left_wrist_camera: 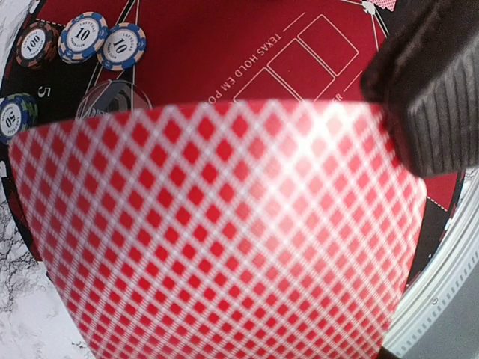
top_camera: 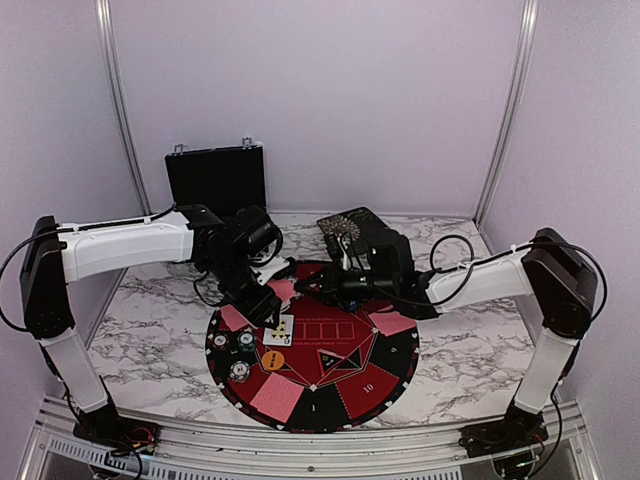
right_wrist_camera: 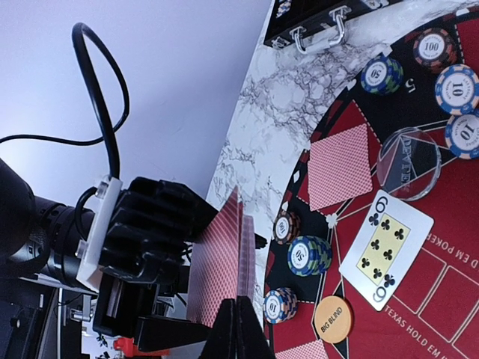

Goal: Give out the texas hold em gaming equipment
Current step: Pick up the poker card from the face-down deck piles.

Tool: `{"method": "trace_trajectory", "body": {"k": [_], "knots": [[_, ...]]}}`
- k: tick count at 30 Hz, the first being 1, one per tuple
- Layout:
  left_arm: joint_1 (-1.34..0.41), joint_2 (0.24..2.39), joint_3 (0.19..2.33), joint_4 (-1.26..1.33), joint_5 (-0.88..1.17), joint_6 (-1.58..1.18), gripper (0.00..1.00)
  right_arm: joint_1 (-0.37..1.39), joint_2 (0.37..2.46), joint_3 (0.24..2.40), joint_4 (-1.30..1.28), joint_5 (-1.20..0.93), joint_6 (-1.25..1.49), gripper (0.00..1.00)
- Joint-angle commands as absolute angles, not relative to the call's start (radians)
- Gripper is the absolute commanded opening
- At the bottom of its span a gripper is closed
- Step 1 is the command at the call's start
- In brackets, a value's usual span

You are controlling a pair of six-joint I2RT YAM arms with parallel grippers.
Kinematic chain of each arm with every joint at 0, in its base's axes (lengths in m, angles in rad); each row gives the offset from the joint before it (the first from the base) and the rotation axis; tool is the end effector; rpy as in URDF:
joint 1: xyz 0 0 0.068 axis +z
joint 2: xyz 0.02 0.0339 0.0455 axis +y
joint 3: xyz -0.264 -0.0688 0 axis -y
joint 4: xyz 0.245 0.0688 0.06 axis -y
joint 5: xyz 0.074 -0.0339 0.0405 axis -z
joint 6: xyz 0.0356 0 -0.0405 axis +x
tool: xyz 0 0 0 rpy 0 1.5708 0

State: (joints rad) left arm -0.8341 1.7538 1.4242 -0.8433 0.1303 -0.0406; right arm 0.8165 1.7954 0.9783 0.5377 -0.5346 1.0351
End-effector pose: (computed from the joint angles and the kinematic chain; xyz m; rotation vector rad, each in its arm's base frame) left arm 0.2395 -0.2710 0.2498 1.1191 2.5754 -0.4057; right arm 0.2544 0.2972 0.2044 -0.2090 2.2123 1.6686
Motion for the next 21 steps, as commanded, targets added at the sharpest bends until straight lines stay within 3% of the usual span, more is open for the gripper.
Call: {"method": "trace_trajectory", "body": {"k": [1,21], "knots": [[-0.831,1.750,1.450,-0.868,0.126,-0.035,0.34,0.793,1.757,0.963,0.590,-0.551,1.059,0.00],[-0.832,1.747,1.445,-0.867,0.120,-0.035,0.34,0.760,1.688,0.889,0.663,-0.576,1.103,0.00]]}}
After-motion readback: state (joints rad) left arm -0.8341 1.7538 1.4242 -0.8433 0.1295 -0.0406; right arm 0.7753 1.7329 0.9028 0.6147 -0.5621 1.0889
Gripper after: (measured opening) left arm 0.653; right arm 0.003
